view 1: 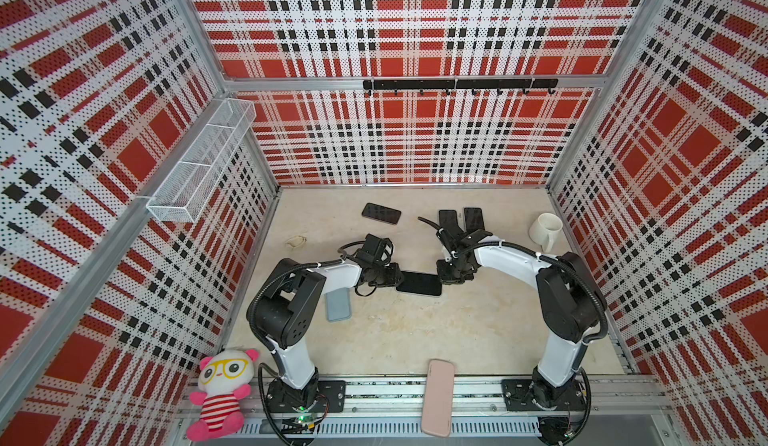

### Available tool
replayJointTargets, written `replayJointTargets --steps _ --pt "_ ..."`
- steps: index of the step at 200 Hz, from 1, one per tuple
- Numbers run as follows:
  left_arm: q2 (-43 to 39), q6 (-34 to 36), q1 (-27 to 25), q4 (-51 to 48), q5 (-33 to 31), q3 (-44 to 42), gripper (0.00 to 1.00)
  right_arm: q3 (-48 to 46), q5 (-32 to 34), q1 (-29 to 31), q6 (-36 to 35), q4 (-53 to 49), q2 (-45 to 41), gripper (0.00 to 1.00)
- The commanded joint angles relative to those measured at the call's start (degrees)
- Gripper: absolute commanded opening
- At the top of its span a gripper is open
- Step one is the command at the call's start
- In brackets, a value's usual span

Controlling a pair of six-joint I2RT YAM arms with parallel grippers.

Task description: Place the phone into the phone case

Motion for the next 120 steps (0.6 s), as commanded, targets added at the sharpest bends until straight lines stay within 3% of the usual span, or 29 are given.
replayJointTargets --steps 1,120 --pt "-0.64 1.13 -0.39 -2.11 0.17 -0.23 0.32 2.57 -0.71 -0.32 -1.99 1.12 2.44 0.17" --pt "0.48 1.45 -0.09 -2.30 0.80 0.23 0.31 4.03 2.89 0.64 -4.08 -5.90 12.36 0.12"
